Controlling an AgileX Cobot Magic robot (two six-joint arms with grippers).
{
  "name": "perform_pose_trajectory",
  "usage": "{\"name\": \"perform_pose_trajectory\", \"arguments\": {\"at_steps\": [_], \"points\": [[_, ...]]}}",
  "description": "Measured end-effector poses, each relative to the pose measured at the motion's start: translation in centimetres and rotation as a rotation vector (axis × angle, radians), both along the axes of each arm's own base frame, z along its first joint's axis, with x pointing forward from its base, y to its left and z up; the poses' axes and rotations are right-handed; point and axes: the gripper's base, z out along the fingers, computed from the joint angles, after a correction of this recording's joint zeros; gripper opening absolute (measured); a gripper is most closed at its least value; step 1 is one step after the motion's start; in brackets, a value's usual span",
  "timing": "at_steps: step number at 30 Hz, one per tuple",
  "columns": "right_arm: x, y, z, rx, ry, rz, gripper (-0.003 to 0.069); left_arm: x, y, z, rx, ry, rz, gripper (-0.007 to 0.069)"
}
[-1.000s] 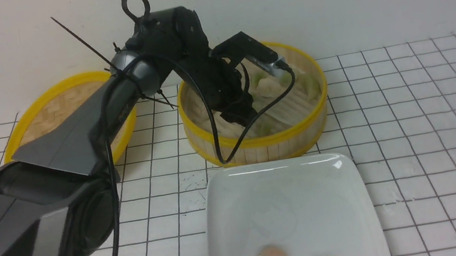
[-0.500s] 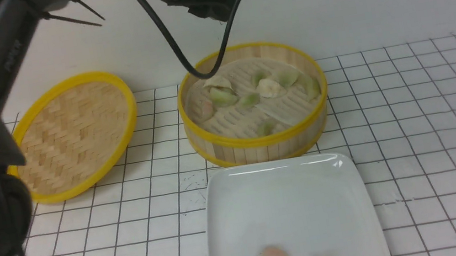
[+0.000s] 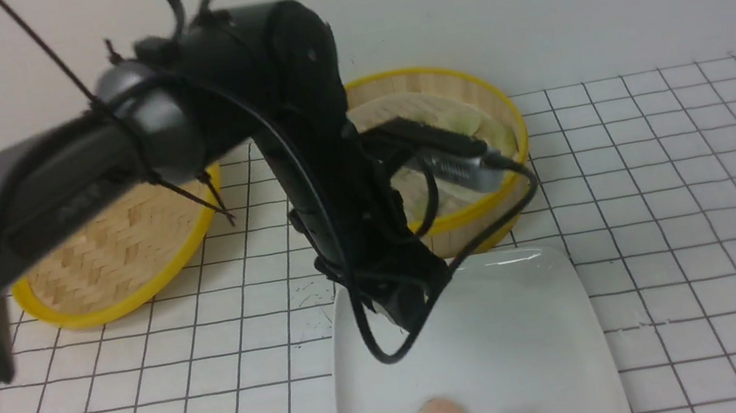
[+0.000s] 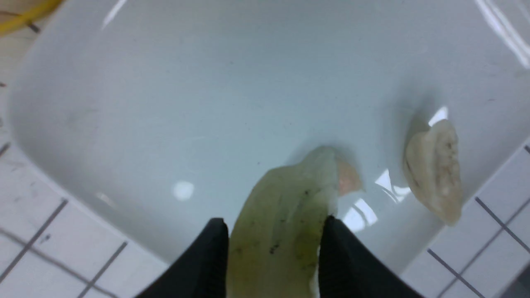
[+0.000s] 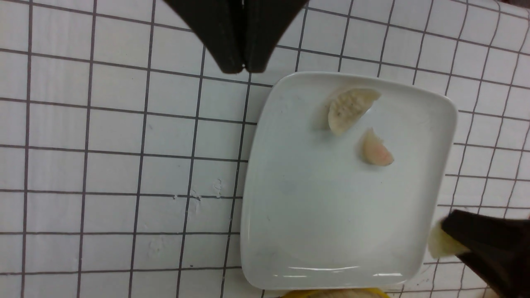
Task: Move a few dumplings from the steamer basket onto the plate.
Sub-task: Use the left arm to put the dumpling into the plate, then use the right arm to grab a dumpling from inside the steamer
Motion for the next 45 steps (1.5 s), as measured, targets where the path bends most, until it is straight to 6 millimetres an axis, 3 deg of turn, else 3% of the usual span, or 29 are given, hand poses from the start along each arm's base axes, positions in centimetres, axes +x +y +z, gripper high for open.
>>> {"name": "perform_pose_trajectory", "arguments": {"at_steps": [2, 4, 6, 9, 10, 11, 12, 14, 15, 16, 18, 20, 23, 26, 31, 33, 35, 37, 38, 39, 41, 45], "points": [[0.0, 0.0, 0.0, 0.001, -0.001, 0.002, -0.0010, 0.1, -0.7, -1.2, 0.006, 0.006, -0.008, 0.0253], [0.1, 0.0, 0.0, -0.001, -0.011, 0.005, -0.0011, 0.2, -1.6, -3.2, 0.020, 0.021, -0.020, 0.0318], [0.4, 0.0, 0.2, -0.003, -0.015, 0.010, -0.0011, 0.2, -1.8, -3.7, 0.025, 0.025, -0.024, 0.0384], [1.5, 0.1, 0.7, -0.001, -0.004, 0.023, -0.0011, 0.2, -1.9, -3.6, 0.023, 0.022, -0.020, 0.0478], [2.8, 0.3, 1.5, 0.005, 0.000, 0.045, -0.0011, 0.4, -2.1, -3.0, 0.019, 0.019, -0.006, 0.0515], [3.2, 0.3, 1.5, 0.007, 0.010, 0.049, -0.0011, 0.5, -2.1, -2.8, 0.016, 0.017, -0.001, 0.0515], [4.9, 0.7, 2.2, 0.011, 0.010, 0.088, -0.0010, 1.0, -2.2, -1.6, 0.015, -0.003, 0.026, 0.0512], [7.0, 1.4, 2.8, 0.009, 0.011, 0.139, -0.0010, 1.6, -2.1, -0.1, 0.008, -0.052, 0.064, 0.0463], [9.0, 2.0, 3.2, 0.005, 0.016, 0.172, -0.0010, 2.0, -1.6, 1.1, 0.004, -0.086, 0.102, 0.0372], [9.0, 2.1, 3.6, 0.004, 0.005, 0.178, -0.0010, 2.0, -1.5, 1.3, 0.004, -0.092, 0.106, 0.0356], [12.7, 3.8, 4.1, -0.023, 0.010, 0.241, -0.0010, 2.3, 0.5, 4.2, -0.006, -0.148, 0.192, 0.0137], [15.8, 5.3, 3.8, -0.057, 0.024, 0.284, -0.0010, 1.9, 2.9, 6.7, -0.022, -0.181, 0.266, 0.0041], [19.9, 7.9, 2.9, -0.126, 0.026, 0.342, -0.0008, 0.1, 7.1, 9.3, -0.026, -0.200, 0.366, 0.0001], [24.5, 10.9, 0.5, -0.191, 0.044, 0.394, 0.0009, -3.2, 11.9, 10.9, -0.007, -0.203, 0.469, -0.0006], [29.5, 15.2, -4.4, -0.236, 0.084, 0.450, 0.0084, -8.1, 16.0, 11.5, 0.000, -0.196, 0.580, -0.0006], [30.8, 16.5, -6.2, -0.241, 0.099, 0.456, 0.0120, -9.7, 16.6, 11.8, -0.009, -0.207, 0.599, -0.0006], [32.9, 18.4, -9.2, -0.237, 0.120, 0.448, 0.0206, -12.2, 17.4, 12.5, -0.028, -0.232, 0.608, -0.0006], [34.5, 19.6, -11.8, -0.230, 0.133, 0.432, 0.0281, -13.6, 17.8, 12.9, -0.042, -0.248, 0.608, -0.0006], [34.5, 19.8, -12.0, -0.228, 0.135, 0.428, 0.0296, -13.8, 17.9, 13.0, -0.044, -0.252, 0.608, -0.0006], [35.5, 20.4, -13.7, -0.220, 0.145, 0.413, 0.0354, -14.6, 18.1, 13.6, -0.059, -0.274, 0.609, -0.0006], [35.9, 21.0, -15.3, -0.219, 0.159, 0.403, 0.0416, -15.1, 18.2, 14.0, -0.071, -0.292, 0.609, -0.0006], [35.8, 21.8, -17.3, -0.222, 0.203, 0.392, 0.0470, -15.7, 18.6, 14.4, -0.071, -0.322, 0.610, -0.0006]]}}
